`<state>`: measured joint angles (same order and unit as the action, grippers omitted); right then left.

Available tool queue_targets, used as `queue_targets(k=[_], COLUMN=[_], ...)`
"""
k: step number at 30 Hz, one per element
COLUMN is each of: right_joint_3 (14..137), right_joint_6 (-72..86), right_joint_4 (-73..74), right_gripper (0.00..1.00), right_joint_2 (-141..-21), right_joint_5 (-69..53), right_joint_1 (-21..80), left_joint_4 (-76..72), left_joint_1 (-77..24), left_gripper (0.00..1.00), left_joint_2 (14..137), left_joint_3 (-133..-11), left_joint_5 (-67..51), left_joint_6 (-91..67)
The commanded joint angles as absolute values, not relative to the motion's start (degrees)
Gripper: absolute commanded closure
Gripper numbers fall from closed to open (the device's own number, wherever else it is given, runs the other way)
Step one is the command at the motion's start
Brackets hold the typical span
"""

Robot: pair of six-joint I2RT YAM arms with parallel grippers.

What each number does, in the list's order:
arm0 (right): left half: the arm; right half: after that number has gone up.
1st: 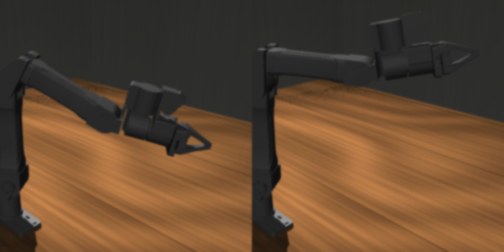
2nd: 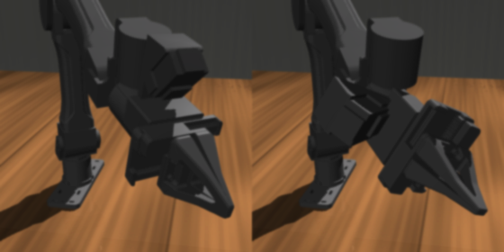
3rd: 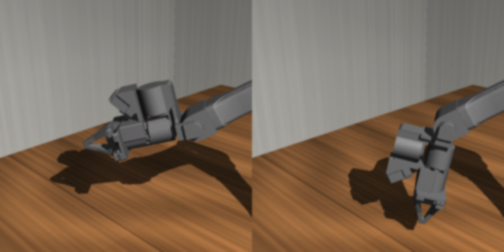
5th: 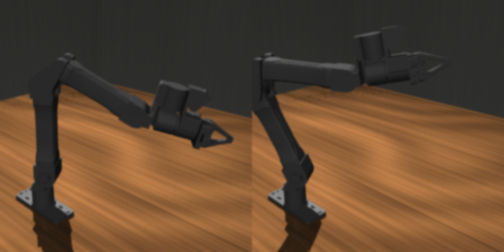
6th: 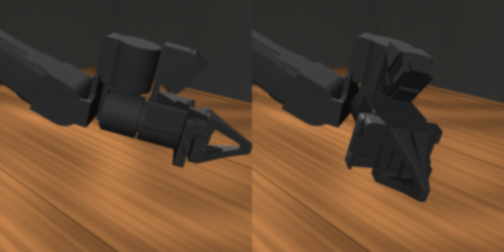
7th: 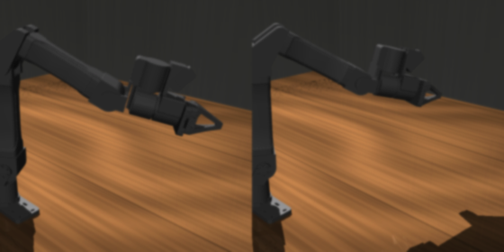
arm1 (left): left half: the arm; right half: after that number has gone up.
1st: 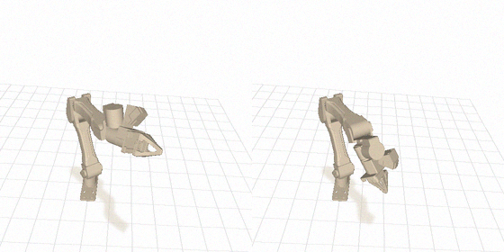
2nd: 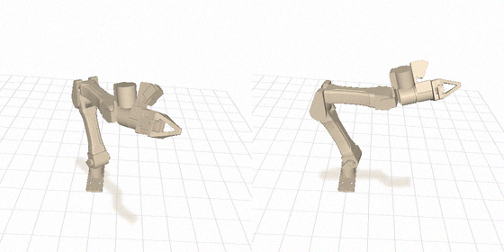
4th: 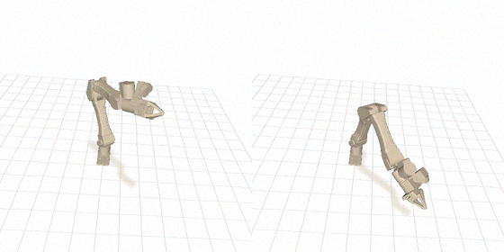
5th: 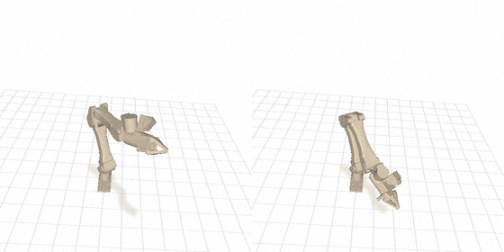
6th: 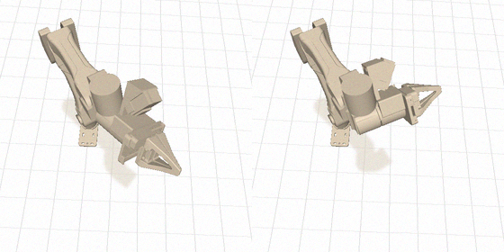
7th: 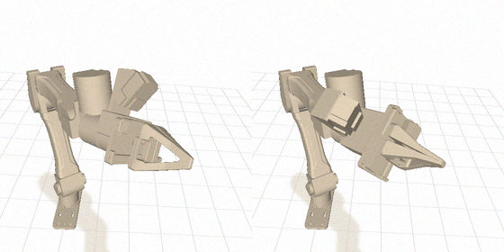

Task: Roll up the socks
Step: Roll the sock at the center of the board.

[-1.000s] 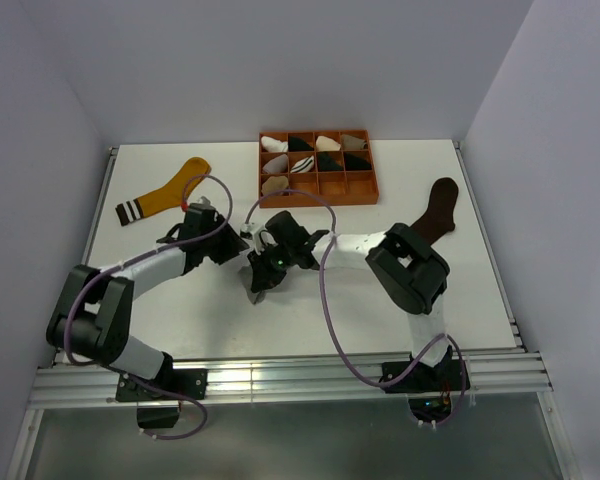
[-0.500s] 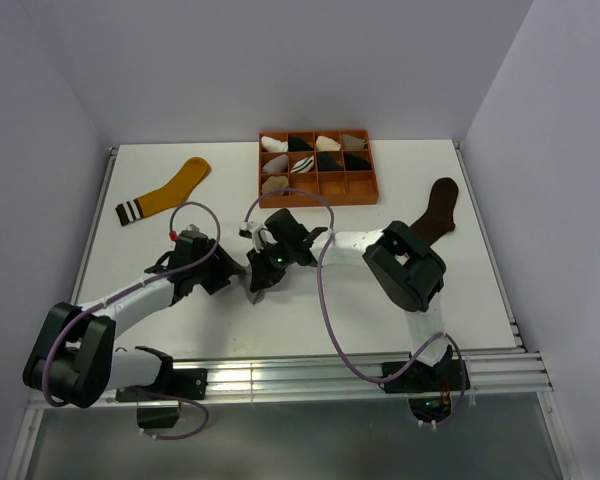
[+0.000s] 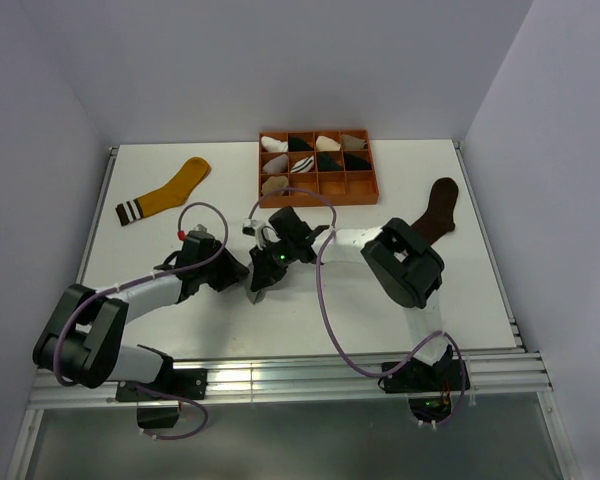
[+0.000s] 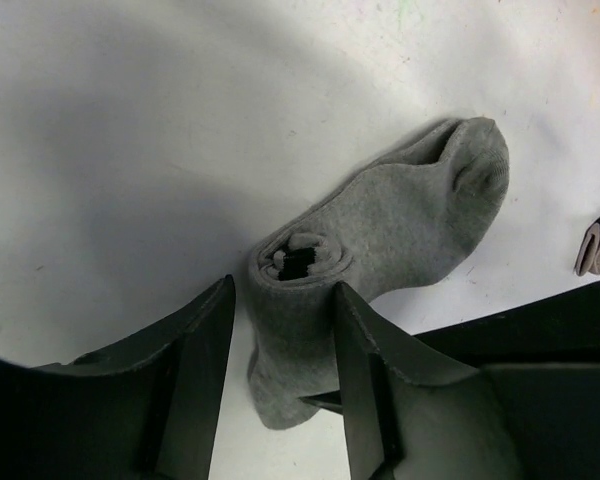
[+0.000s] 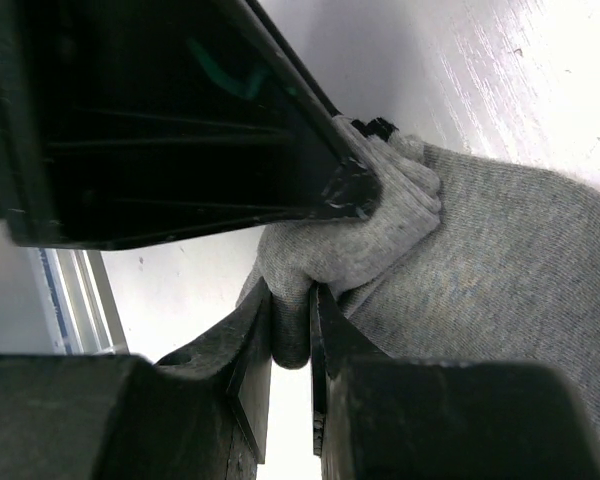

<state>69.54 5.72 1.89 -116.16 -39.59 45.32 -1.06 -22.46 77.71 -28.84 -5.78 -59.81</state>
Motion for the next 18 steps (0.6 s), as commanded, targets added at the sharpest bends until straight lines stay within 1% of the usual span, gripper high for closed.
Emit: queue_targets(k=[1,2,3,5,6,7,8,9,10,11,12,14,16,18], right_joint_3=[67.9,67.6,67.5,66.6,66.3,65.8,64.4,63.9,63.2,62.1,61.5,60.6,59.9,59.0], right_joint_6=[4.7,4.8,5.2,5.5,5.7,6.0,6.3,7.0,7.3,7.5,7.6,8.0,9.1,10.5], right_joint_4=[5.4,5.1,4.7,4.4,4.1,3.9,3.3,2.8,2.1,1.9,1.6,1.9,1.3,0.5], right_gripper=[1.0,1.0,1.0,1.0,0.99,0.96,0.88,0.84,0.74,0.68,0.63,0.55,0.51,0.5], right_joint_2=[-120.2,-120.1,-119.6,-118.8,-117.6,-116.6,-115.7,-113.2,-111.8,-110.4,-107.6,-105.0,-101.3,-99.2], right_joint_5=[-34.6,-34.5,-34.1,-32.9,-30.8,-29.7,-28.5,-26.0,-24.2,-22.2,-20.1,-11.5,-0.2,5.4], right_joint_1=[44.8,44.8,44.8,44.8,44.8,44.9,45.0,45.3,45.8,46.3,47.0,50.0,52.6,56.8], left_joint_4=[-3.8,-3.8,-3.7,-2.3,-1.6,-0.9,-0.2,2.1,3.0,4.1,6.1,8.4,11.0,13.3], left_joint_1=[-23.3,-23.8,-24.0,-24.5,-25.0,-25.2,-25.5,-25.6,-25.7,-25.9,-26.0,-26.5,-26.8,-27.4], left_gripper=[0.53,0.56,0.62,0.71,0.82,0.88,0.95,0.99,1.0,1.0,1.0,1.0,1.0,1.0], left_joint_2=[80.7,81.3,81.9,83.8,84.3,85.5,86.0,86.3,86.8,87.1,87.2,87.3,86.9,86.5], left_joint_3=[-28.5,-28.8,-29.1,-30.2,-30.6,-31.0,-31.9,-32.3,-32.8,-33.7,-34.1,-35.4,-36.2,-37.4], left_joint_5=[-5.8,-5.5,-4.9,-4.1,-3.5,-3.4,-3.1,-2.7,-2.0,-1.7,-1.3,-0.3,-0.3,2.3], left_joint_6=[-60.1,-60.1,-60.1,-59.8,-59.6,-59.5,-59.2,-59.1,-58.9,-58.7,-58.5,-58.5,-58.7,-58.8])
